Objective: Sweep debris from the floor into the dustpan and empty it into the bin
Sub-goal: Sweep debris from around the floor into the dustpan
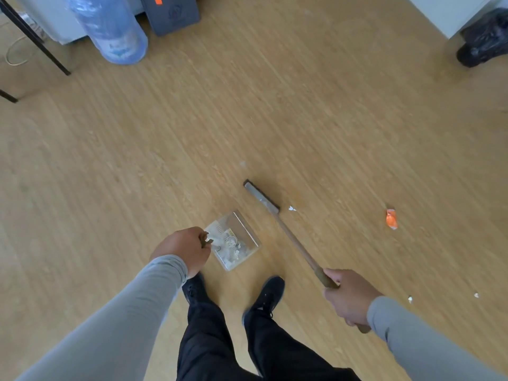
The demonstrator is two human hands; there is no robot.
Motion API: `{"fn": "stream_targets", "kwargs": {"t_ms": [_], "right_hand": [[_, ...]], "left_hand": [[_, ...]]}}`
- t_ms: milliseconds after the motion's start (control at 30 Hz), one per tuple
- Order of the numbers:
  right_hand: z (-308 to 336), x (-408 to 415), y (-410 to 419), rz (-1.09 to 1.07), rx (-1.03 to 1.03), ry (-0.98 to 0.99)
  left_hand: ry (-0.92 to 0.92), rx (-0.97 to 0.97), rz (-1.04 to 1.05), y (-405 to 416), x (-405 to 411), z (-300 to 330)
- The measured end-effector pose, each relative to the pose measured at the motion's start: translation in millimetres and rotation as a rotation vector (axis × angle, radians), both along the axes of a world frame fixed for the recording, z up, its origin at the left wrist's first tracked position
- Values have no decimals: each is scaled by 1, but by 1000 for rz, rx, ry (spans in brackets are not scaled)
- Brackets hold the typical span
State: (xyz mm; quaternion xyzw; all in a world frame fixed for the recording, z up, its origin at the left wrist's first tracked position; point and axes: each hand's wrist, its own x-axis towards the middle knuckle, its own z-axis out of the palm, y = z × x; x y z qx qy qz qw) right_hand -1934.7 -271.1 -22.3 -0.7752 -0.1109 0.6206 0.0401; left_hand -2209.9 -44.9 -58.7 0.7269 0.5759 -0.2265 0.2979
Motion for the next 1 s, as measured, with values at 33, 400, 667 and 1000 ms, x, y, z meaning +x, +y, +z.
{"fn": "stream_targets", "kwargs": {"t_ms": [33,400,667,1000], "right_hand": [[-1,-1,0,2,0,31],[72,69,-70,-207,56,85],[14,97,-34,-38,4,-311],[5,86,-68,-60,-26,33]], "left_hand": [[2,1,-2,0,0,0],[-24,-20,-80,-18,20,24],[-32,-23,-246,-6,109,7],[-36,50,-262,-6,139,-9]]}}
